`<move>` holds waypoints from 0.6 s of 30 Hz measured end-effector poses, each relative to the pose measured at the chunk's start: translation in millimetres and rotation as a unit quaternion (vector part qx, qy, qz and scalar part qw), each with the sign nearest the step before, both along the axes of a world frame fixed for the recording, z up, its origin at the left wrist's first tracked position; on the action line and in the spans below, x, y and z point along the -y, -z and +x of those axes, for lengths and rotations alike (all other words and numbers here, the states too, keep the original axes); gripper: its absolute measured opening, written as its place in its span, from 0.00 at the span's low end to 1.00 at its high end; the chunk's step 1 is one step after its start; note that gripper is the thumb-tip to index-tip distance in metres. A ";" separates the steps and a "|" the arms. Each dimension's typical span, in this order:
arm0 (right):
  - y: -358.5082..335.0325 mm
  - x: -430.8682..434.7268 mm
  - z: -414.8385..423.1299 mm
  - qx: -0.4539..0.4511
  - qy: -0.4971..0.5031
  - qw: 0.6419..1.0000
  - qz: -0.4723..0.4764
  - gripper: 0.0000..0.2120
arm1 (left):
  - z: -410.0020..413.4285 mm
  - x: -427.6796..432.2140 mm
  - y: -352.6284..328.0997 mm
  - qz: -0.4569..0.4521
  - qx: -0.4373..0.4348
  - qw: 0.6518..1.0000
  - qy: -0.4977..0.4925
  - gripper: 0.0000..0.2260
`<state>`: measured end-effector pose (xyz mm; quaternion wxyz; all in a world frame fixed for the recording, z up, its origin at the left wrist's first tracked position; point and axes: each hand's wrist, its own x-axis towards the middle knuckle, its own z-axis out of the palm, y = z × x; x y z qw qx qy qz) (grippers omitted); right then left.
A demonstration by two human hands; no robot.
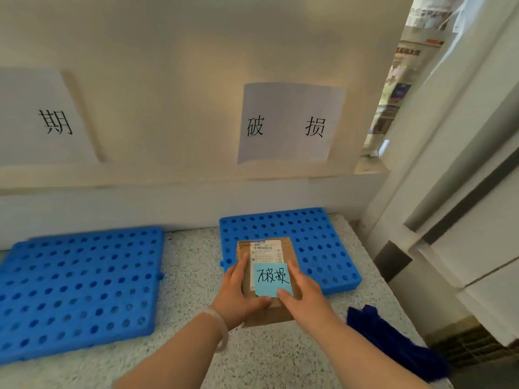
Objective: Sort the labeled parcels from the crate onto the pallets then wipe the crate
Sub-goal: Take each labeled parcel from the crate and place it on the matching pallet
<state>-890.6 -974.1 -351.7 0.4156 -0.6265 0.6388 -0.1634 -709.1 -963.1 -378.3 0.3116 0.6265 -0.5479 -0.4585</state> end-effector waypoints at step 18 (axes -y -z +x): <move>88.5 162.6 53.8 -0.025 -0.118 0.992 0.032 0.35 | 47.1 140.1 64.0 0.097 0.049 0.994 -0.026 0.59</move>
